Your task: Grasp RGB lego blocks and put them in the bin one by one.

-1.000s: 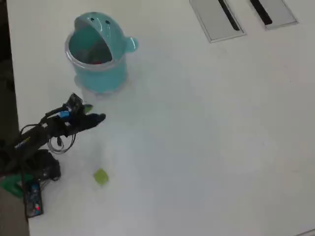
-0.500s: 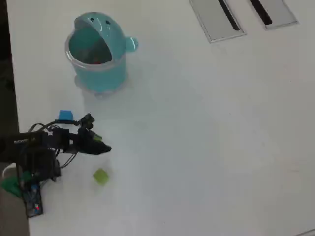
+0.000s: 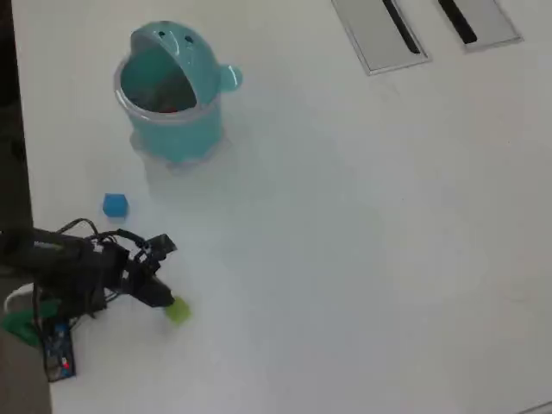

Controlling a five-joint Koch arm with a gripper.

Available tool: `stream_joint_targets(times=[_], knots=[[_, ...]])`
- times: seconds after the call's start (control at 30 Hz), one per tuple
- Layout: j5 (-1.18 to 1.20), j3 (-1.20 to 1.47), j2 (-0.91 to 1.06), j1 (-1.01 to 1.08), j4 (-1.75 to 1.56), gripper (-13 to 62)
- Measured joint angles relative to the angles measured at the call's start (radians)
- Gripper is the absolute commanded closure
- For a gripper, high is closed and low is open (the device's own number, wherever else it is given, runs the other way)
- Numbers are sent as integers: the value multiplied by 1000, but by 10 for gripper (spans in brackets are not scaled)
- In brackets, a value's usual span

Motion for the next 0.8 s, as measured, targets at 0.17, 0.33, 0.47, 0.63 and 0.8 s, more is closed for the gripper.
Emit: stream_joint_targets(times=[0.17, 0.33, 0.47, 0.63, 0.8], knots=[[-26, 0, -123, 28, -71, 161], [-46, -3, -244, 80, -133, 161], [-86, -63, -333, 132, -144, 163], [-95, -87, -430, 167, -186, 163], [-95, -86, -463, 179, -198, 178]])
